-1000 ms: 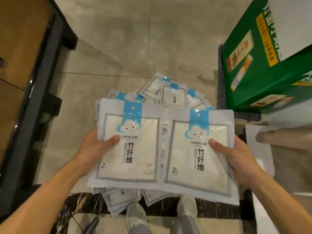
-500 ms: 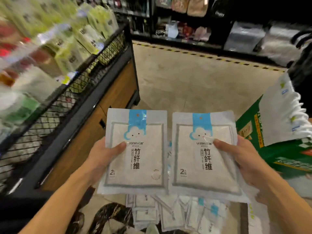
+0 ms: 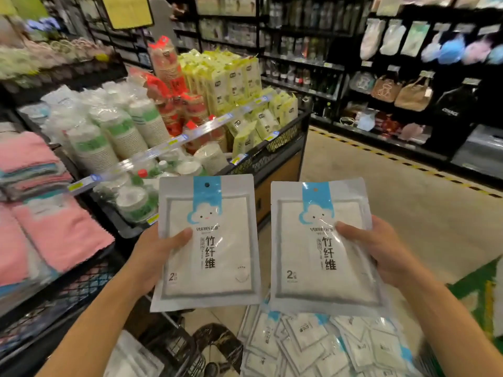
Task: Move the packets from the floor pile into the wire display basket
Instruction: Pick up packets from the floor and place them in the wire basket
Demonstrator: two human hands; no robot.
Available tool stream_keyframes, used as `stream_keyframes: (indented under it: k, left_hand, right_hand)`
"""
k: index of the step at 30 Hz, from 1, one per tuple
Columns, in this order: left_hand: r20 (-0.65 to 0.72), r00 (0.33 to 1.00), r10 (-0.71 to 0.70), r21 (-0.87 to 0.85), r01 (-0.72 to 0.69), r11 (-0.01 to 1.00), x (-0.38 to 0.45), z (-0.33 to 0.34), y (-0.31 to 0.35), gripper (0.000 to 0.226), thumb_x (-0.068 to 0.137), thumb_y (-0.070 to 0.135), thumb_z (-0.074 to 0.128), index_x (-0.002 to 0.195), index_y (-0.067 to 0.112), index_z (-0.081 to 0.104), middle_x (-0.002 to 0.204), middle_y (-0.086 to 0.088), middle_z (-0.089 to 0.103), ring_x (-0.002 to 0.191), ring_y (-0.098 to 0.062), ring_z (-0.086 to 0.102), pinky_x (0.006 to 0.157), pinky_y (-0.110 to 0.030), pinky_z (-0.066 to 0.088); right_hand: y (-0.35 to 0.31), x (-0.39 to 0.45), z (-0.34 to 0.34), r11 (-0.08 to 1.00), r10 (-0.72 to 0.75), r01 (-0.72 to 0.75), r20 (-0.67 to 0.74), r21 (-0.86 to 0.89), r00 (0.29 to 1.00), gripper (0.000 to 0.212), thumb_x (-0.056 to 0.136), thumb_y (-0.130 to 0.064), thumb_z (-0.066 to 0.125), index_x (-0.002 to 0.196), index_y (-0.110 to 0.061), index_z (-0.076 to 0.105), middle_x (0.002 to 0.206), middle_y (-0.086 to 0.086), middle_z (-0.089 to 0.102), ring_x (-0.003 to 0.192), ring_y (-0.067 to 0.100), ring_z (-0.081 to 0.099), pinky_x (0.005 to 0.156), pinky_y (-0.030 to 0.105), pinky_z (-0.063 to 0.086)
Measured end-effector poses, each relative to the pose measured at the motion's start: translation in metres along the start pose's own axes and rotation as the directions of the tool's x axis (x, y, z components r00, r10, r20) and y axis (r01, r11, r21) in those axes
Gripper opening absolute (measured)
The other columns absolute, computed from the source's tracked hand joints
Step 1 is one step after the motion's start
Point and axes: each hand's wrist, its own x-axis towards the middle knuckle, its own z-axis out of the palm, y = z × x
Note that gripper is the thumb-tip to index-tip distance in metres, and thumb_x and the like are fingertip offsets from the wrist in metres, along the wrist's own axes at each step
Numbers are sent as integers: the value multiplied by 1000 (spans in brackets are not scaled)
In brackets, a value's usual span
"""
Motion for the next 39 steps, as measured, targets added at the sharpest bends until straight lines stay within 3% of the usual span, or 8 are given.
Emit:
stream_keyframes:
  k: [3,8,11,17,22,31,35,39]
  left_hand:
    - [-121,991,49,-17,-51,999,-47,-12,-5,87,48,44,100,121,10,67,109,-13,77,97,-33,76,69,-38,64]
    - [-297,954,33,-103,-66,992,-127,-20,-25,70,59,33,96,118,9,67,108,-15,77,93,-31,77,67,-36,64]
    - [-383,924,9,-141,-68,988,-170,-29,-36,41,80,14,76,119,10,65,107,-13,78,94,-30,77,71,-39,65]
    - [-539,842,-19,-171,-87,981,-250,-61,-56,36,88,10,70,124,9,64,112,-16,76,99,-34,75,77,-46,64]
    - [-632,774,-41,-195,-108,975,-310,-102,-73,40,88,14,71,127,13,63,114,-15,76,103,-36,74,93,-59,56]
    - [-749,656,-89,-204,-100,974,-406,-212,-121,32,90,14,69,121,10,63,105,-13,78,92,-33,77,71,-45,63]
    - [-762,636,-124,-244,-105,964,-437,-257,-145,36,88,13,70,123,7,63,107,-16,77,96,-37,76,83,-56,60]
    - [-782,598,-177,-297,-108,949,-453,-286,-165,35,87,-1,67,122,4,63,104,-16,78,91,-34,76,66,-42,64]
  right_hand:
    - [-8,-8,16,999,-22,26,96,-40,995,30,89,-1,72,118,-4,68,102,18,78,78,30,77,59,37,63]
    - [-9,-27,41,995,-4,30,264,-95,965,26,88,-4,74,113,-9,68,96,15,79,76,29,78,58,39,63]
    - [-5,-36,59,991,18,29,354,-129,935,29,88,-7,76,115,-11,69,99,15,79,84,33,78,64,44,65]
    - [10,-63,110,985,47,44,508,-167,860,26,88,-3,74,114,-5,71,100,17,79,84,33,78,64,41,64]
    - [25,-85,172,973,66,81,596,-217,800,27,89,-4,74,115,-4,70,102,18,78,91,37,77,87,54,59]
    - [78,-151,296,952,142,104,719,-286,681,24,92,-6,71,116,-5,69,104,18,78,92,38,77,76,48,64]
    - [110,-168,344,946,170,98,728,-310,664,30,89,-7,74,119,-2,69,108,20,77,97,40,76,90,57,58]
    - [139,-178,377,932,231,64,721,-356,653,34,89,-5,74,122,-1,67,110,20,77,99,41,75,93,59,57]
